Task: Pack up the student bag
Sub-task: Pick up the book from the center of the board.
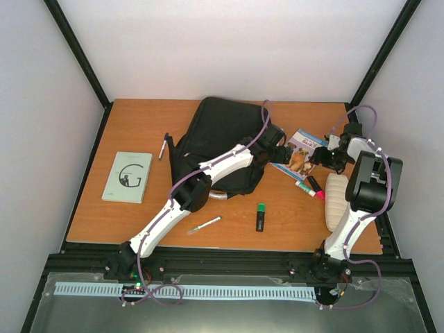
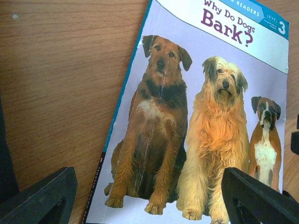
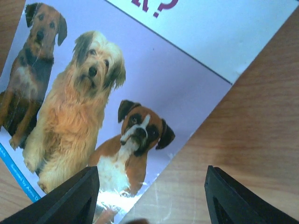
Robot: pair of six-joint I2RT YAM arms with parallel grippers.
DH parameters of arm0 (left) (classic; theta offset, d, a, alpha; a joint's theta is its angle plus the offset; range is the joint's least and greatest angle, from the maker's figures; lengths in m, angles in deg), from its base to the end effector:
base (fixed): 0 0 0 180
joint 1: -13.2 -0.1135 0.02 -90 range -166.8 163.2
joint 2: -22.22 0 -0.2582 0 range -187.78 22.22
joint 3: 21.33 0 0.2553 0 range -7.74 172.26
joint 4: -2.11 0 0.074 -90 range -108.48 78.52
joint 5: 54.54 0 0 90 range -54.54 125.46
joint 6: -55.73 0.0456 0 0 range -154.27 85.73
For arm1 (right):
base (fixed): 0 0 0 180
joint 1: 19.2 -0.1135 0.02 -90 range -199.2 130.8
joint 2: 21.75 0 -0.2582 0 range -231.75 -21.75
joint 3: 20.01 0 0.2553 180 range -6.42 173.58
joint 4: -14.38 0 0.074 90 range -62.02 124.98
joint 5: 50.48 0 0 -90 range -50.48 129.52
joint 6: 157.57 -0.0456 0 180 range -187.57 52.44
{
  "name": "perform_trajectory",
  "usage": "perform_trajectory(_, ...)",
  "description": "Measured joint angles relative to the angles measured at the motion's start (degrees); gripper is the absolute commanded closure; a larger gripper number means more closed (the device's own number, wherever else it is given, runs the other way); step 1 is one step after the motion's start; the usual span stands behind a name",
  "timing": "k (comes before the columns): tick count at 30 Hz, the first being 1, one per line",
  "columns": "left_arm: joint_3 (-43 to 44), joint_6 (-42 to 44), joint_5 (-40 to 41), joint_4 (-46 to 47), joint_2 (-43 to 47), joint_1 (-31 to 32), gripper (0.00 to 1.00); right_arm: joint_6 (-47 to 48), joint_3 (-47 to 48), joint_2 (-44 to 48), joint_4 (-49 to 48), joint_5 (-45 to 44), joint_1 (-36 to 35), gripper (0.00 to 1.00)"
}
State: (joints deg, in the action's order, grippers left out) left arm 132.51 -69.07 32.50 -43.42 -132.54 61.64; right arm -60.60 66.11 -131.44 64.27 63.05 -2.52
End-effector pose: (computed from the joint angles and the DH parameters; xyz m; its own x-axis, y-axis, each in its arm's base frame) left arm 0.3904 -0.4439 0.1329 -0.8348 0.0824 -0.5444 0.3586 0.8317 -0.4239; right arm 0.3635 -0.0899 0.1435 -0.9302 0.1626 -0.3290 0.0417 0.9376 0.3453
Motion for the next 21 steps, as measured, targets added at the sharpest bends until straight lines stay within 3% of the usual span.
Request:
perform_trajectory(11, -0.24, -0.57, -3.56, -1.05, 0.04, 0.00, 0.15, -0.74, 8.57, -7.04, 3.21, -0.37, -4.33, 0.37)
perform_trajectory(21, -10.54, -3.26, -7.78, 1.38, 5.99, -0.15, 0.20, 0.94, 10.58, -8.46, 3.91, -2.62, -6.56, 0.36)
